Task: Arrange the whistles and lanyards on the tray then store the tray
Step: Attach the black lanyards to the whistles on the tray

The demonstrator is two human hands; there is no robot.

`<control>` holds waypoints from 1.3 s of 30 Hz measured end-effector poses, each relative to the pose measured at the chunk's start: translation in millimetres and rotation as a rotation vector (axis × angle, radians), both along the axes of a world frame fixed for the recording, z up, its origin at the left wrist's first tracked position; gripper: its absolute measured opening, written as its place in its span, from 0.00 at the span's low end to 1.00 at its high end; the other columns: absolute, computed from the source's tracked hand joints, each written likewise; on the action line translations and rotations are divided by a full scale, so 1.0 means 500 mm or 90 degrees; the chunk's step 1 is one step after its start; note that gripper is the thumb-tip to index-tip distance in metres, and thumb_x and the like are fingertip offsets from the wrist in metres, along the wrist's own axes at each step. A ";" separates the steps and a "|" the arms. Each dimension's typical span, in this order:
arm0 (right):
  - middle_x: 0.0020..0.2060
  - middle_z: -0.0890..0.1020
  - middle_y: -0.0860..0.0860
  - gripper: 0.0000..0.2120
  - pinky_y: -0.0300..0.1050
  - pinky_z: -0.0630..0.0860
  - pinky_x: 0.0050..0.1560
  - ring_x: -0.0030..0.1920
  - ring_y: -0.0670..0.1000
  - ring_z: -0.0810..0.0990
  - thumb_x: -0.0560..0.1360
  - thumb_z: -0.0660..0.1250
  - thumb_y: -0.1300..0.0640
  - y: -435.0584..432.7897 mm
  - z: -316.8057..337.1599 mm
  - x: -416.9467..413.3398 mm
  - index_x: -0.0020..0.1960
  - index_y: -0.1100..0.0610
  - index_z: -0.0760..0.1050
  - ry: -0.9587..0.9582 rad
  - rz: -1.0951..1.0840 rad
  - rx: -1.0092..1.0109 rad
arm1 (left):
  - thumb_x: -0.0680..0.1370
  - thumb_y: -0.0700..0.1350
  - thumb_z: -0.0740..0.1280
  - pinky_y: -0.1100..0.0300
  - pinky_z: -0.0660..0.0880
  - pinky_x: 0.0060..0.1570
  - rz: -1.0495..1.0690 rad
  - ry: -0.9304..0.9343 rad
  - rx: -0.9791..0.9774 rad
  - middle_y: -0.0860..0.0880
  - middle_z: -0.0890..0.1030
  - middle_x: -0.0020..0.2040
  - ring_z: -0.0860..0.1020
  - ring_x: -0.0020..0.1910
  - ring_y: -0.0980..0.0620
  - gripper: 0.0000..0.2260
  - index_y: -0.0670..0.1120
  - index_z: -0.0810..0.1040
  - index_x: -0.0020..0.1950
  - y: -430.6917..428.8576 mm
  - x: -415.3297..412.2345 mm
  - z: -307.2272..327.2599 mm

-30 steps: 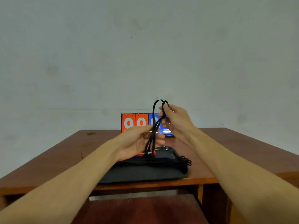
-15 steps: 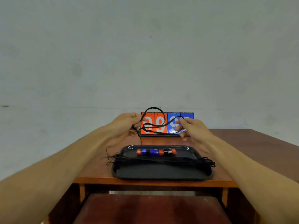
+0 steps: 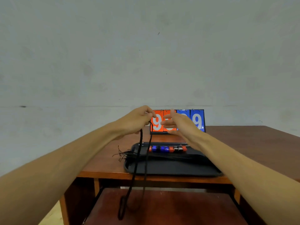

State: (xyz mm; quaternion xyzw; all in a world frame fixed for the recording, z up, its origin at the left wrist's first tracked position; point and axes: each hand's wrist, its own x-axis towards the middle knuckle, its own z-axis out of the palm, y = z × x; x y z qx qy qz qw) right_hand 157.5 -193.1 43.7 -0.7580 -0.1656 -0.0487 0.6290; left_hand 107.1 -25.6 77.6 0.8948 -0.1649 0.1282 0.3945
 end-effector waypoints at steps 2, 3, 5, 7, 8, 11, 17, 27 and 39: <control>0.51 0.84 0.58 0.27 0.53 0.75 0.61 0.54 0.56 0.82 0.81 0.48 0.40 0.029 0.001 -0.009 0.64 0.58 0.72 0.070 0.082 0.078 | 0.80 0.41 0.55 0.62 0.62 0.32 -0.013 0.023 -0.024 0.51 0.69 0.32 0.66 0.28 0.57 0.11 0.49 0.70 0.61 -0.001 -0.001 0.006; 0.50 0.84 0.60 0.29 0.55 0.75 0.61 0.53 0.58 0.83 0.80 0.48 0.38 0.042 0.000 -0.015 0.65 0.58 0.71 0.110 0.132 0.110 | 0.79 0.38 0.55 0.63 0.63 0.33 -0.024 0.024 -0.028 0.50 0.70 0.34 0.67 0.30 0.56 0.14 0.49 0.68 0.63 0.000 -0.002 0.010; 0.50 0.83 0.64 0.32 0.58 0.75 0.61 0.53 0.62 0.83 0.78 0.46 0.34 0.062 -0.006 -0.024 0.64 0.59 0.70 0.174 0.243 0.150 | 0.78 0.33 0.55 0.64 0.67 0.41 -0.036 0.010 -0.021 0.51 0.72 0.42 0.70 0.37 0.56 0.18 0.46 0.67 0.65 0.005 -0.005 0.015; 0.45 0.84 0.63 0.34 0.56 0.76 0.58 0.49 0.62 0.84 0.77 0.45 0.33 0.077 -0.012 -0.031 0.61 0.59 0.71 0.208 0.323 0.144 | 0.77 0.31 0.55 0.61 0.68 0.51 -0.030 -0.010 0.002 0.52 0.70 0.49 0.71 0.45 0.56 0.19 0.45 0.66 0.66 0.019 -0.005 0.018; 0.40 0.84 0.60 0.34 0.55 0.77 0.56 0.44 0.60 0.84 0.77 0.44 0.33 0.081 -0.016 -0.035 0.58 0.59 0.73 0.214 0.344 0.125 | 0.77 0.31 0.55 0.60 0.69 0.52 -0.027 -0.014 0.014 0.51 0.71 0.48 0.72 0.45 0.56 0.21 0.47 0.65 0.67 0.027 -0.004 0.016; 0.25 0.69 0.51 0.28 0.50 0.75 0.45 0.25 0.50 0.70 0.79 0.51 0.37 0.089 -0.024 -0.039 0.50 0.60 0.77 0.196 0.355 0.075 | 0.77 0.32 0.55 0.60 0.71 0.51 -0.022 -0.019 0.040 0.48 0.69 0.44 0.71 0.43 0.53 0.23 0.51 0.63 0.69 0.057 0.003 0.005; 0.26 0.63 0.49 0.14 0.38 0.67 0.27 0.25 0.46 0.60 0.80 0.61 0.52 0.074 -0.034 -0.018 0.48 0.62 0.78 0.100 0.267 -0.038 | 0.81 0.37 0.56 0.64 0.68 0.42 0.012 -0.018 0.133 0.50 0.68 0.44 0.67 0.40 0.56 0.14 0.47 0.69 0.65 0.090 0.025 -0.044; 0.44 0.79 0.48 0.10 0.38 0.72 0.48 0.46 0.45 0.77 0.77 0.64 0.48 -0.042 -0.104 0.072 0.50 0.54 0.78 -0.163 -0.069 -0.511 | 0.80 0.33 0.54 0.67 0.69 0.48 0.115 -0.004 0.163 0.47 0.69 0.57 0.73 0.52 0.55 0.13 0.44 0.73 0.59 0.107 0.094 -0.162; 0.45 0.80 0.48 0.08 0.43 0.73 0.47 0.45 0.47 0.76 0.76 0.65 0.47 -0.172 -0.195 0.142 0.50 0.50 0.78 -0.145 -0.235 -0.569 | 0.78 0.32 0.58 0.64 0.67 0.50 0.149 -0.061 0.257 0.52 0.70 0.48 0.72 0.48 0.55 0.13 0.45 0.77 0.55 0.120 0.187 -0.268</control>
